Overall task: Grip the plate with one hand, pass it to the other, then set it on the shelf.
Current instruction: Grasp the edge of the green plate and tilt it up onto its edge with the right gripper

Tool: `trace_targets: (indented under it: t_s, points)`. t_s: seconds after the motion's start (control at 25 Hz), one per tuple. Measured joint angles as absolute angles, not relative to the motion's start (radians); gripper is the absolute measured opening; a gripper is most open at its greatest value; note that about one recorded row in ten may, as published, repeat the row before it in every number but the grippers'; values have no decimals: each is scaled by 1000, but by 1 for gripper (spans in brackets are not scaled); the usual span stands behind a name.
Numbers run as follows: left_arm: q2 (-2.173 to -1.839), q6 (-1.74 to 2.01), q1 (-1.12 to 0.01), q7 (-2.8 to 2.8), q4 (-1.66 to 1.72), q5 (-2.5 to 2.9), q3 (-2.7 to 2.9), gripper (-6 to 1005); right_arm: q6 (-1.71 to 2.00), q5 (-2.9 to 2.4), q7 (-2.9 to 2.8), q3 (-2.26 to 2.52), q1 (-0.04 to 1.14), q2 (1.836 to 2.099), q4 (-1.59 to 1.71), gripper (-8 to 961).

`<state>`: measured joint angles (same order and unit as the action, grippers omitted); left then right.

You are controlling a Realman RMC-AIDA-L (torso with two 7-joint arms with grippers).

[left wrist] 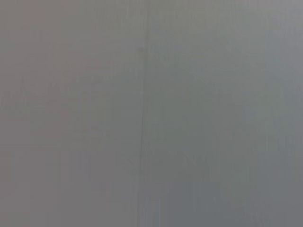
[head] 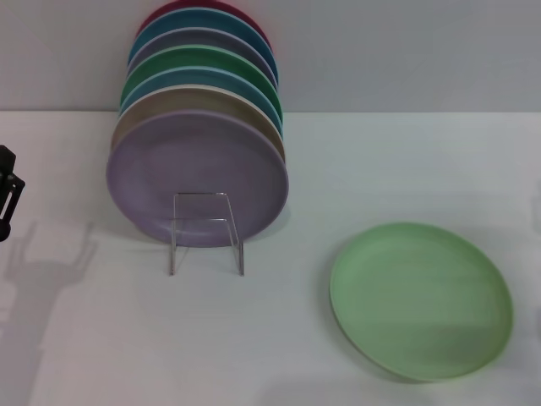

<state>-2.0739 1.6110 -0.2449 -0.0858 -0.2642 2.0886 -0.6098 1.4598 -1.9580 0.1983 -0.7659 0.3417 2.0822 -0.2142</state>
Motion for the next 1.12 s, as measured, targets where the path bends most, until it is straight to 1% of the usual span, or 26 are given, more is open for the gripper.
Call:
trace_targets:
  t_s: [0.6,0.8,0.84,0.88,0.92,0.96,1.0,1.04,1.12]
  points:
    - [-2074,1611,-245,-86,-264,2089,-607,842,1412,-1960,197,-764,348,2080,-249,500]
    - [-2074,1611,-245,-86,-264,2089,-607,842,1310,-1960,197,-765,355,2070,-305,499]
    - [-2074,1612,-245,-86,-263,2089,-607,842,1247,-1960,196,-768,352,2056,-356,499]
    - [-2074,1612,-245,-86,-263,2089,-607,842,1247,-1960,196,-768,352,2056,-356,498]
    - [-2074,1613,-243,-86,-263,2089,-607,842,1170,-1960,197,-773,343,2031,-434,498]
    - [-2074,1613,-243,-86,-262,2089,-607,842,1170,-1960,197,-773,343,2031,-434,498]
    - [-2074,1614,-242,-86,-262,2089,-607,842,1135,-1960,197,-775,337,2015,-478,498]
    - [-2074,1614,-242,-86,-261,2089,-607,842,1051,-1960,205,-786,319,1984,-572,498]
    - [-2074,1615,-241,-86,-260,2090,-607,842,959,-1960,223,-814,298,1951,-668,499]
